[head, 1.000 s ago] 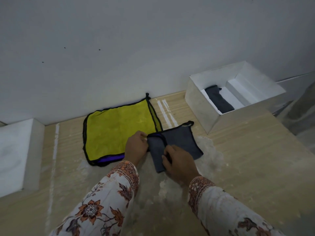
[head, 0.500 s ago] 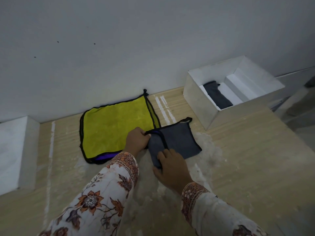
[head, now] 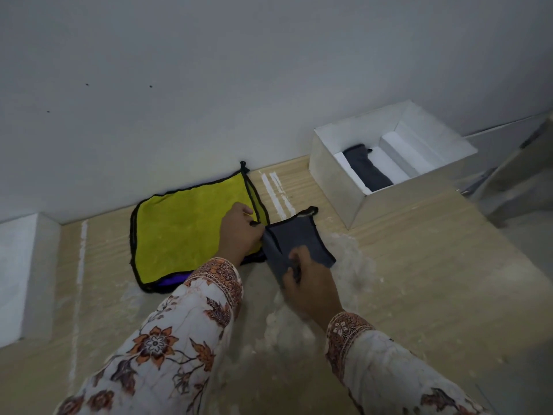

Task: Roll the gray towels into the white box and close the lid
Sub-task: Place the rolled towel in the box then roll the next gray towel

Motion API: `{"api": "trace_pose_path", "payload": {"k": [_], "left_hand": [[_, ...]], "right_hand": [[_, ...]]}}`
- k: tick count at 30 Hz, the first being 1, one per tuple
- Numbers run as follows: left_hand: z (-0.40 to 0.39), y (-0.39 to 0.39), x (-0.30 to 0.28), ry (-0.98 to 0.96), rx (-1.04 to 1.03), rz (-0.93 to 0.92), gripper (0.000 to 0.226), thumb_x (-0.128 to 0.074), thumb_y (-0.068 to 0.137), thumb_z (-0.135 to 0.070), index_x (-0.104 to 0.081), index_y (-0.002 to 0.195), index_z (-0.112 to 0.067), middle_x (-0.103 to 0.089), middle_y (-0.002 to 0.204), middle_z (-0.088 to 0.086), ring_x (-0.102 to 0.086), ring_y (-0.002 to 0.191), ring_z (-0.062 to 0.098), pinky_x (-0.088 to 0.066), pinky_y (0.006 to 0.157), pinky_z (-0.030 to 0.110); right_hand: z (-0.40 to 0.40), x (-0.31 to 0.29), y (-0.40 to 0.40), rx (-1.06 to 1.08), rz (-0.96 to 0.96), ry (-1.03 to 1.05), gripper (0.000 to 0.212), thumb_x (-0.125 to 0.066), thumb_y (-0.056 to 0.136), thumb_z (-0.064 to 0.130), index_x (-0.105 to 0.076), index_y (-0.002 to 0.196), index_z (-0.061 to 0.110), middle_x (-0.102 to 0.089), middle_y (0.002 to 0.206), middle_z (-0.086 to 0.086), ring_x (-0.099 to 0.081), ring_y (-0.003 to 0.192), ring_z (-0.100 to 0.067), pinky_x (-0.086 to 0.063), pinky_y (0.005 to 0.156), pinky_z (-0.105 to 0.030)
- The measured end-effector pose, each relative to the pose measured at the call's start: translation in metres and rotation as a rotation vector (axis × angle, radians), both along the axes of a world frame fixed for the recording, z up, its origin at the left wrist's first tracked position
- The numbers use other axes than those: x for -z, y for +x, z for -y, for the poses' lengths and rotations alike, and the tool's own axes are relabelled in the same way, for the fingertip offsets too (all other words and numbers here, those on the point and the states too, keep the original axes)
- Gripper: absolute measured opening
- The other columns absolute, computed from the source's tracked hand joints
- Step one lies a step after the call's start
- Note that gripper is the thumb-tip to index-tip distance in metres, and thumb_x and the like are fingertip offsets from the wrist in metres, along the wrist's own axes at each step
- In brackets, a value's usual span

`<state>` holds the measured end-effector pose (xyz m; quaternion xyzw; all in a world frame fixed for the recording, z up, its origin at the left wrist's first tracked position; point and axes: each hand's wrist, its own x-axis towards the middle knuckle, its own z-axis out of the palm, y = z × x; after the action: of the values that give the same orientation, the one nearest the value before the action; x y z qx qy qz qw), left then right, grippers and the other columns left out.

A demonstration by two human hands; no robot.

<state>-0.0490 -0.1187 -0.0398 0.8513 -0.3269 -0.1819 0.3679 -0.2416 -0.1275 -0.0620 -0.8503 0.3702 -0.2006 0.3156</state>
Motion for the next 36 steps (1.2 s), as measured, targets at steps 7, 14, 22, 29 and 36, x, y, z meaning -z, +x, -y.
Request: {"api": "trace_pose_path", "payload": {"k": [7,14,22,29,36], "left_hand": [[0.036,-0.026,0.007,-0.026,0.158,-0.023,0.028,-0.072,0.079,-0.015,-0.056,0.101,-0.009,-0.063,0.103,0.008,-0.057,0.092,0.017,-0.043,0.074,0.025],[0.044,-0.030,0.012,0.181,0.320,-0.090,0.048,-0.066,0.085,-0.008,-0.050,0.130,-0.016,-0.052,0.135,0.012,-0.057,0.115,0.029,-0.050,0.091,0.037],[0.021,-0.025,0.007,0.326,0.119,0.227,0.042,-0.064,0.086,-0.036,-0.054,0.118,-0.010,-0.047,0.121,0.013,-0.056,0.102,0.032,-0.049,0.082,0.040],[0.019,-0.031,0.015,0.341,0.097,0.164,0.037,-0.057,0.092,-0.035,-0.050,0.111,-0.004,-0.062,0.107,0.017,-0.059,0.096,0.035,-0.041,0.067,0.035],[0.024,-0.031,0.008,0.184,0.053,0.058,0.034,-0.065,0.081,-0.020,-0.044,0.102,-0.005,-0.061,0.090,0.015,-0.059,0.080,0.032,-0.036,0.060,0.031]], "right_hand": [[0.022,0.006,-0.020,0.137,-0.060,0.062,0.012,-0.053,0.089,0.020,-0.042,0.086,0.021,-0.039,0.050,0.004,-0.037,0.040,-0.010,-0.025,0.038,-0.020],[0.031,0.015,-0.022,0.095,-0.215,-0.003,0.015,-0.051,0.090,0.029,-0.038,0.085,0.023,-0.044,0.072,0.005,-0.039,0.055,-0.011,-0.027,0.046,-0.023],[0.025,0.017,-0.017,-0.006,-0.203,-0.161,0.003,-0.052,0.084,0.017,-0.052,0.086,0.015,-0.050,0.088,-0.003,-0.048,0.081,-0.022,-0.044,0.061,-0.032],[0.018,0.010,-0.004,0.010,-0.348,-0.317,0.048,-0.049,0.081,0.061,-0.052,0.091,0.015,-0.051,0.087,-0.004,-0.047,0.080,-0.023,-0.045,0.066,-0.036],[0.016,0.012,-0.005,-0.053,-0.392,-0.260,0.032,-0.047,0.082,0.042,-0.051,0.099,0.016,-0.054,0.094,-0.004,-0.052,0.087,-0.024,-0.043,0.068,-0.032]]}}
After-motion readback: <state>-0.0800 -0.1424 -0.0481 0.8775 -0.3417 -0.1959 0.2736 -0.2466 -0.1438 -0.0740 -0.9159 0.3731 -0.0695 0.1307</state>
